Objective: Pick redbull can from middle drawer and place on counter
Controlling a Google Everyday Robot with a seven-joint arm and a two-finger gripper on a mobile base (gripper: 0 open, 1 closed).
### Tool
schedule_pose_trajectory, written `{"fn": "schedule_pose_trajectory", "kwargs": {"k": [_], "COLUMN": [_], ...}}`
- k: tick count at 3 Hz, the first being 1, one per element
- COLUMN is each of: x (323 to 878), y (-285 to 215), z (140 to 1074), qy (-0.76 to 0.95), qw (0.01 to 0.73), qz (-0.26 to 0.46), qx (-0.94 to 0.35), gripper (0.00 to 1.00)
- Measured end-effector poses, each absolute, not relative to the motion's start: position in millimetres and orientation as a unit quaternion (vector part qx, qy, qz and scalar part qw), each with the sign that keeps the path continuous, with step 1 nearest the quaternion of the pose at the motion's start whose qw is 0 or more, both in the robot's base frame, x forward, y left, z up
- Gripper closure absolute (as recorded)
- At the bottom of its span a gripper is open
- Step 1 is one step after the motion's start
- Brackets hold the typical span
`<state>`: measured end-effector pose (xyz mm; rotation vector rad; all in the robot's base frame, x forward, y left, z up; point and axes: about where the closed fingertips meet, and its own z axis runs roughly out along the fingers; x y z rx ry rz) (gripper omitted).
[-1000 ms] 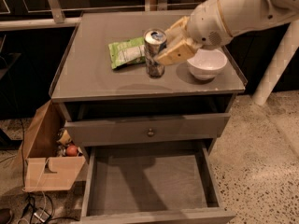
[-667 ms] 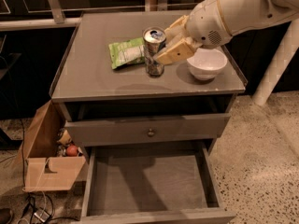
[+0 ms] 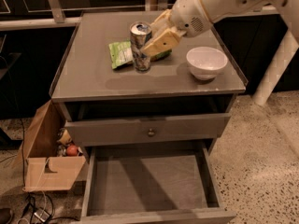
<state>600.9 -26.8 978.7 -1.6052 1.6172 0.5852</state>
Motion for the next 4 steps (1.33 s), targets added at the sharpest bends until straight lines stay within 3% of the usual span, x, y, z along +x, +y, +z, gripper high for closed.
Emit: {"fn": "schedule_pose_trajectory", "kwargs": {"k": [4], "x": [609], "y": [1], "z": [940], "qy": [0.626], "qw": [0.312], "qz": [0.297], "qx": [-0.650], "gripper": [1.00]}}
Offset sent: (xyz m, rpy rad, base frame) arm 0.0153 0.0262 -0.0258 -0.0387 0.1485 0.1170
